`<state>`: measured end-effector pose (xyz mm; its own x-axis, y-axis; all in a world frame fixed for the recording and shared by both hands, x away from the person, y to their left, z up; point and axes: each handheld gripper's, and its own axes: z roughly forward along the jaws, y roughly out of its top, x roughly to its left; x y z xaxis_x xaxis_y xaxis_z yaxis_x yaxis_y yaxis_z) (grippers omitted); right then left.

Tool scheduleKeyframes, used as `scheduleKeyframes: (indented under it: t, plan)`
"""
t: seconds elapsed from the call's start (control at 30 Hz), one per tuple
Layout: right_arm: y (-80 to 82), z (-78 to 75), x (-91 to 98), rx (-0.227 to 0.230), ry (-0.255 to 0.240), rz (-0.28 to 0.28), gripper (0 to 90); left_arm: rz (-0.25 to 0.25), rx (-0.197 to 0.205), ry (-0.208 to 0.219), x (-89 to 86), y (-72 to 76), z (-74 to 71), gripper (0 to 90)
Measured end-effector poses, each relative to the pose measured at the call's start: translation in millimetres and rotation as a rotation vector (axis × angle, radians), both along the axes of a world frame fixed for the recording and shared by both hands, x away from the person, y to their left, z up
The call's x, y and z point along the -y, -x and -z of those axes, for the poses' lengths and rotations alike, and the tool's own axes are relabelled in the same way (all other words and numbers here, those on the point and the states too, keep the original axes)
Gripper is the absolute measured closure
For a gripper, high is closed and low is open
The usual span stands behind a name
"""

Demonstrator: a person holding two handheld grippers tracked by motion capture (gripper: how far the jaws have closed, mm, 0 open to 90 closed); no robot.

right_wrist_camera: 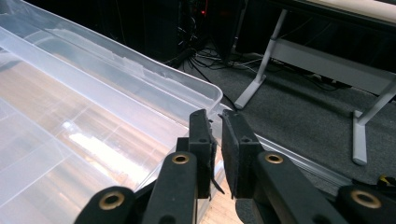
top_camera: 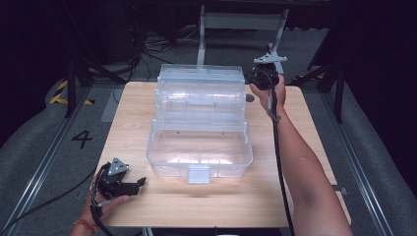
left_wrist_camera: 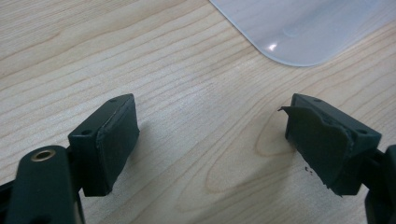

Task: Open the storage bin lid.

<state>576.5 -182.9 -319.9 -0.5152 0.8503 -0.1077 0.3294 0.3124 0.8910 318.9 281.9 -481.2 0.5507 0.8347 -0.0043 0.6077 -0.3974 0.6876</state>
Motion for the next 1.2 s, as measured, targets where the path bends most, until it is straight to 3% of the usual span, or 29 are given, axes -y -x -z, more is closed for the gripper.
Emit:
scheduleKeyframes:
  t: [0.4, 0.77, 1.2]
  plan:
    - [10.4, -4.3, 6.6, 0.004, 0.022, -0.015, 74.1, -0.001, 0.002, 0.001, 0.1, 0.0, 0.2, 17.8]
    - [27.0, -8.7, 13.8, 0.009, 0.046, -0.062, 67.7, -0.001, 0.002, 0.001, 0.1, -0.1, 0.2, 17.8]
    - [53.9, -11.6, 24.2, 0.012, 0.062, -0.090, 53.0, -0.001, 0.002, 0.001, 0.1, 0.0, 0.2, 17.7]
